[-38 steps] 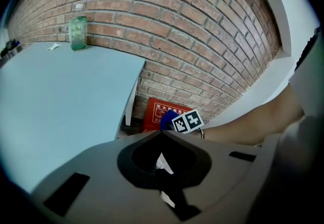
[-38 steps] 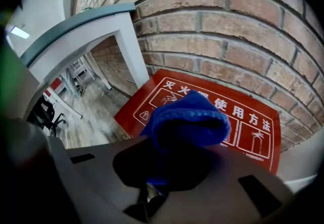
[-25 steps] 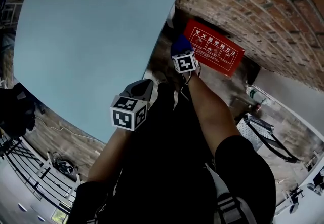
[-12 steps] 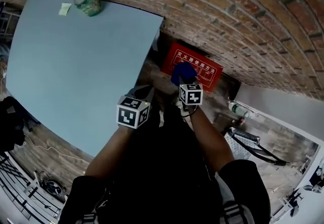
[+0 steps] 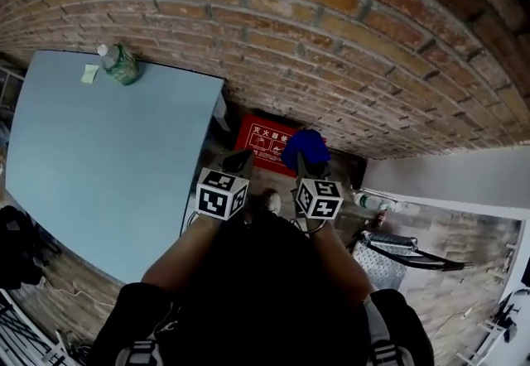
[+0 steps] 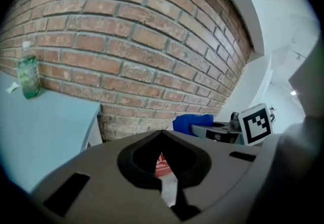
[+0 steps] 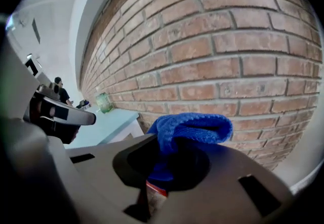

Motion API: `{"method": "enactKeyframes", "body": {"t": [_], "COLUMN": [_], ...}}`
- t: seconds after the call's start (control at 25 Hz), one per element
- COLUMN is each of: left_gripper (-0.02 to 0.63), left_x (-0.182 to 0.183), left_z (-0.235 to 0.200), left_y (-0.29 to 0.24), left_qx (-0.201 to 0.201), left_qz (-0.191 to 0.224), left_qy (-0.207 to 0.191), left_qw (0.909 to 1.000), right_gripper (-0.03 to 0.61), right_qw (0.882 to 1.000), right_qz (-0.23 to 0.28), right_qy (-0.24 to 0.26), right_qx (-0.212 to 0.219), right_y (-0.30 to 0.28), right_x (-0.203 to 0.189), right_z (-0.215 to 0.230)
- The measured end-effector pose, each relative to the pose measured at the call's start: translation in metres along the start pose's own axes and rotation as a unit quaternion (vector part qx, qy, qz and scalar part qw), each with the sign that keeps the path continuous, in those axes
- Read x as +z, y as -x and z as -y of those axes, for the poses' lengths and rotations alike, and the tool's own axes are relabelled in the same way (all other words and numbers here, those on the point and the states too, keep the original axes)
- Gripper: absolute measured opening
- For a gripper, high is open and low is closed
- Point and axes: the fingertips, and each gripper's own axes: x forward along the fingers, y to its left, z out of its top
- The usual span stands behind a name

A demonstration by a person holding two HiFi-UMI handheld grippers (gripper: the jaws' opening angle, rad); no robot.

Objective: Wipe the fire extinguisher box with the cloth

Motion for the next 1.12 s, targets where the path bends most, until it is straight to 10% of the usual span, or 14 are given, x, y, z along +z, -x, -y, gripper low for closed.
{"method": "enactKeyframes", "body": {"t": [0.4, 1.12], "left_gripper": [-0.003, -0.003], "left_x": [0.073, 0.068], "left_z": [0.068, 0.136], "left_y": [-0.022, -0.057], "left_qx": [-0.019, -0.024], "left_qz": [0.05, 0.042], "left_qy": [-0.054, -0.088], "left_qw": [0.9971, 0.995], "right_gripper": [0.046, 0.046], "right_qw": [0.992, 0.99], "right_qz": [0.124, 0.137], "right_qy": [-0.005, 0.02], "right_qx": [-0.005, 0.032], "right_y": [0.071, 0.102], "right_x": [0.114, 0.115], "right_z": [0.034, 0.073]}}
